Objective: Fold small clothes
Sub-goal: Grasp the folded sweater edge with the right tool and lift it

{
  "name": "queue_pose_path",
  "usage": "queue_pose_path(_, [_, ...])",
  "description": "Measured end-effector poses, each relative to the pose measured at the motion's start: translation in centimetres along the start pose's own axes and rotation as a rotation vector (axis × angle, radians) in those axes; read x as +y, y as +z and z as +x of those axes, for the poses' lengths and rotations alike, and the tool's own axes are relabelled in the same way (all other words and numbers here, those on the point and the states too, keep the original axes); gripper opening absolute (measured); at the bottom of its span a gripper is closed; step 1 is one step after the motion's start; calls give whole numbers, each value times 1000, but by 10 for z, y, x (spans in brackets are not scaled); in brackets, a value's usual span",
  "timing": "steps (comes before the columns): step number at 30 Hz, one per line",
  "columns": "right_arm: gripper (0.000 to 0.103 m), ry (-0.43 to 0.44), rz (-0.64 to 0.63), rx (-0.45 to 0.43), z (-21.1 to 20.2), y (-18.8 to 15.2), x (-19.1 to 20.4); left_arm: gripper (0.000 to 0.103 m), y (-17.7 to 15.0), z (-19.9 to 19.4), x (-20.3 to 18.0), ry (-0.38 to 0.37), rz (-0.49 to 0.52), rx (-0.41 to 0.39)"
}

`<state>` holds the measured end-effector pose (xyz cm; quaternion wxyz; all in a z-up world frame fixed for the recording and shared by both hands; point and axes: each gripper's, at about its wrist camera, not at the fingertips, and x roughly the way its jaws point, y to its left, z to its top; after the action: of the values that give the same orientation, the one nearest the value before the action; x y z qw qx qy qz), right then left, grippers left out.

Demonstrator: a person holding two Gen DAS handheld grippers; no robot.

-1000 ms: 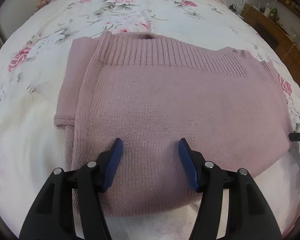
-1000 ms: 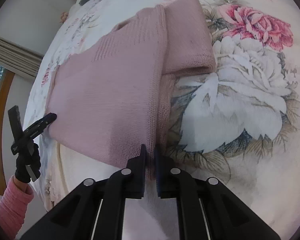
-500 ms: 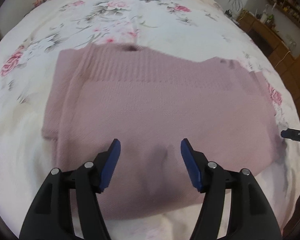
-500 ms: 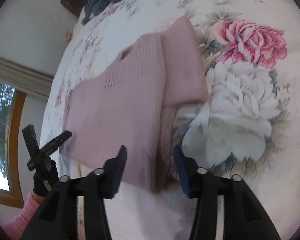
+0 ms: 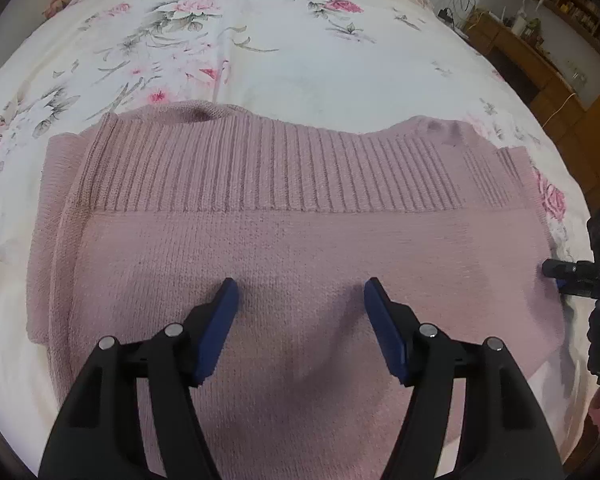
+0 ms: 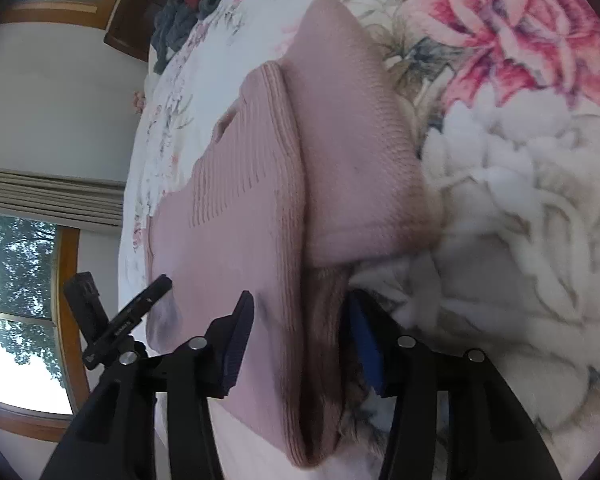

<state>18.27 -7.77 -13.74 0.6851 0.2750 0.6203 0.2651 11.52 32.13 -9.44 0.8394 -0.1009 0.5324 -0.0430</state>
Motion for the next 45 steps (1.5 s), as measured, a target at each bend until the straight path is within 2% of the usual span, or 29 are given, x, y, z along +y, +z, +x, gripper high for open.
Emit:
queue_pose_path(10, [38, 88, 75, -30, 15, 12, -3, 67, -3, 4, 5, -12, -11, -3])
queue_pose_path(13, [31, 94, 87, -37, 17, 12, -5, 67, -4, 4, 6, -17, -9, -5])
queue_pose_path(15, [25, 93, 90, -41, 17, 14, -6, 67, -4, 5, 6, -19, -7, -8])
queue_pose_path(17, [24, 92, 99, -44, 17, 13, -6, 67, -5, 5, 6, -19, -7, -10])
queue_pose_path(22, [23, 32, 102, -39, 19, 14, -4, 68, -5, 6, 5, -18, -6, -12])
queue_pose_path(29, [23, 27, 112, -36, 19, 14, -6, 68, -6, 8, 5, -23, -5, -16])
queue_pose_path(32, [22, 13, 115, -36, 17, 14, -1, 68, -6, 2, 8, -45, -36, -10])
queue_pose_path(35, [20, -24, 79, -53, 9, 16, 19, 68, -6, -10, 17, -81, -85, -18])
queue_pose_path(38, [19, -120, -61, -81, 1, 18, 70, 68, -9, -25, 27, -95, -106, -40])
queue_pose_path(40, [19, -139, -129, -90, 2, 18, 99, 68, -11, -31, 33, -95, -113, -51])
queue_pose_path(45, [19, -212, -294, -49, 30, 16, 171, 68, -13, -44, 51, -116, -164, -72])
